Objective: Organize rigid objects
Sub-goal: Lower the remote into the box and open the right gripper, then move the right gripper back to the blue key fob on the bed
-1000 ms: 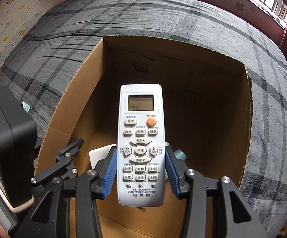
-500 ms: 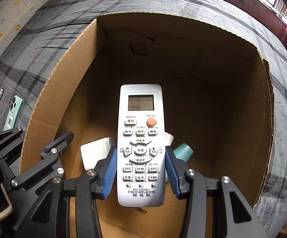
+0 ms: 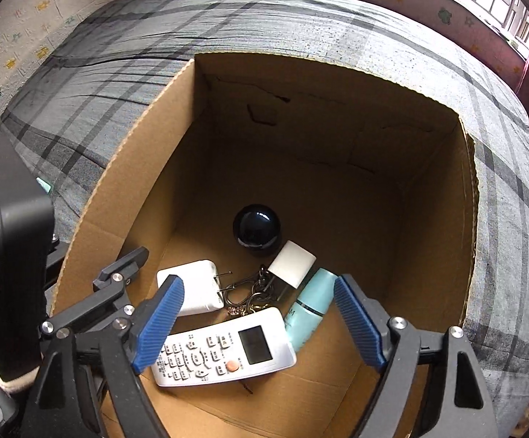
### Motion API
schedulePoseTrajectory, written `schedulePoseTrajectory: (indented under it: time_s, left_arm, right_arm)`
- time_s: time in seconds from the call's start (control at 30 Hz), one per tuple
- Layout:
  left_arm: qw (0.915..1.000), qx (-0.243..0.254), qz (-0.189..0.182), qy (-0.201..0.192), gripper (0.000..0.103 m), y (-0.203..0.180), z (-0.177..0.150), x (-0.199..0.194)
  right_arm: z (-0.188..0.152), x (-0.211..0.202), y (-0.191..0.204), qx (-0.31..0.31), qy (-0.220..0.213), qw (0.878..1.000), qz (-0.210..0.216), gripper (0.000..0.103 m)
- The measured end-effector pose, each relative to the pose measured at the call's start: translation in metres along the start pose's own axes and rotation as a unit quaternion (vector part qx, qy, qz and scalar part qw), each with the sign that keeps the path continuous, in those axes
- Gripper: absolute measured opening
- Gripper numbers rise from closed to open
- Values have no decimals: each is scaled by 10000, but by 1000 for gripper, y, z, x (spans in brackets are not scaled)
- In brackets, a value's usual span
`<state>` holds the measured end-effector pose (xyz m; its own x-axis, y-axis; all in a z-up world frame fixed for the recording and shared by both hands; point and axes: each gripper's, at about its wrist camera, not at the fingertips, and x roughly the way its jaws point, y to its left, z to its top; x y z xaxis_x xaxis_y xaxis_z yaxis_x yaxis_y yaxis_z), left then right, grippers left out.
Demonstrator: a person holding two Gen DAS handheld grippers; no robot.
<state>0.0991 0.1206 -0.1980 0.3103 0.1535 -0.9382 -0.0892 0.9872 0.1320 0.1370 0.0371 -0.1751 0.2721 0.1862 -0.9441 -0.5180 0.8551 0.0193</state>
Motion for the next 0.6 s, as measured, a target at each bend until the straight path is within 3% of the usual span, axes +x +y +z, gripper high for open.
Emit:
schedulePoseTrajectory:
  time_s: [0.33,0.6]
  left_arm:
    - [10000,-20,-26,9,13,1,0,1]
    - [10000,9,24,14,13,0,1,1]
  right_arm:
    - [-8,-17,-6,41,-184,9993,-308,102]
    - [-21,-41,-23,145,-398,9989,-225,103]
